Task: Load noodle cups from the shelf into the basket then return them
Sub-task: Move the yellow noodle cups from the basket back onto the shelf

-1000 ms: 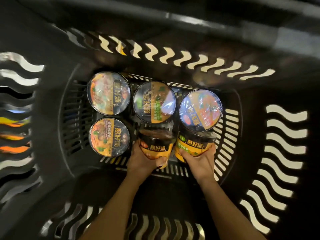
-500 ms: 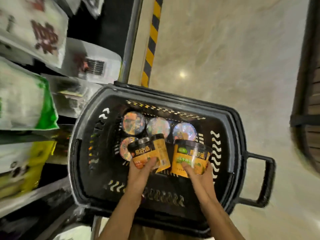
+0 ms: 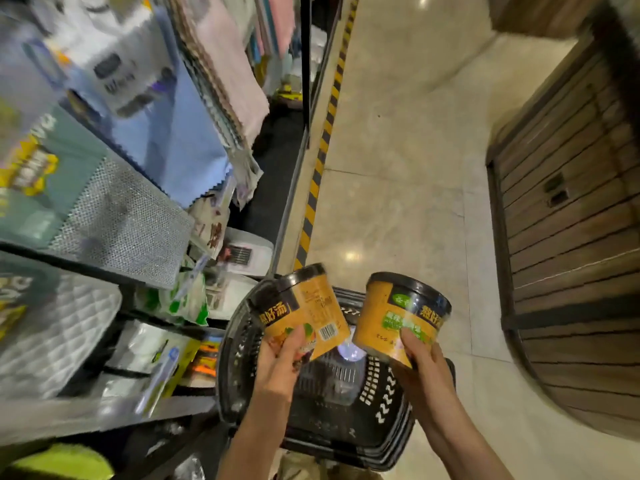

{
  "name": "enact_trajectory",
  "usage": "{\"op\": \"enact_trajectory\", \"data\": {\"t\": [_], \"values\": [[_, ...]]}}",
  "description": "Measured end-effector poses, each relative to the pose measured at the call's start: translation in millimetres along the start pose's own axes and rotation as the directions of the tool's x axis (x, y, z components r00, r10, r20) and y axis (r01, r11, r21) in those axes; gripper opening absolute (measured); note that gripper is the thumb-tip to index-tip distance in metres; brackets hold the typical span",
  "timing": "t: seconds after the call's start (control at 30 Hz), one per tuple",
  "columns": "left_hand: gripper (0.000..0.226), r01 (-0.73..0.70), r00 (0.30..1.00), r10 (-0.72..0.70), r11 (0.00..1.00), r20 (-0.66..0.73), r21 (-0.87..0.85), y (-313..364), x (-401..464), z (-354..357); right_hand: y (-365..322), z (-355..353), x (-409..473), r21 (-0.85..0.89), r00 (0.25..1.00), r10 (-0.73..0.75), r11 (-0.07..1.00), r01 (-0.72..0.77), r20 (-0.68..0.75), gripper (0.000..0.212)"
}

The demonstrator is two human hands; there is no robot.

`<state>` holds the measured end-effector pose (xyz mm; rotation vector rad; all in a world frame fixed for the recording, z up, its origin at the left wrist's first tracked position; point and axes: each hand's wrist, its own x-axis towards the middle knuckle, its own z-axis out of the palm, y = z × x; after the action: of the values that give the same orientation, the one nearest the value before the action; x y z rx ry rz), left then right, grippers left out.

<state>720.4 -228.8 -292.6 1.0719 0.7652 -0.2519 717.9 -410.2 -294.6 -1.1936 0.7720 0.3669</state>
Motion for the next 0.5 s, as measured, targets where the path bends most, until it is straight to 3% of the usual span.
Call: {"op": "enact_trajectory", "data": {"t": [0.2,0.27,0.37,0.5], "values": [[0.077,-0.083,0.993,0.083,0.997,0.082,-0.003,45.3,-62.5,-2.7,-31.9,12.7,-57.8,0.055,0.996,-0.091,0.994,0.090,0.015,0.050],[0.085,-0.130,0.988,0.131,0.991,0.082,-0.020,53.5,-80.4,-2.9,-36.1,15.1,-72.0,0.083,0.993,-0.117,0.990,0.114,0.027,0.064],[0.065,-0.179,0.982,0.183,0.980,0.037,-0.089,61.5,-107.7,-7.4,-38.9,16.1,-93.7,0.068,0.985,-0.168,0.984,0.165,0.045,0.080],[0.078,-0.233,0.972,0.230,0.952,-0.042,-0.196,55.5,-144.4,-19.3,-37.4,12.2,-120.5,0.000,0.968,-0.207,0.978,0.210,0.143,0.103]]}}
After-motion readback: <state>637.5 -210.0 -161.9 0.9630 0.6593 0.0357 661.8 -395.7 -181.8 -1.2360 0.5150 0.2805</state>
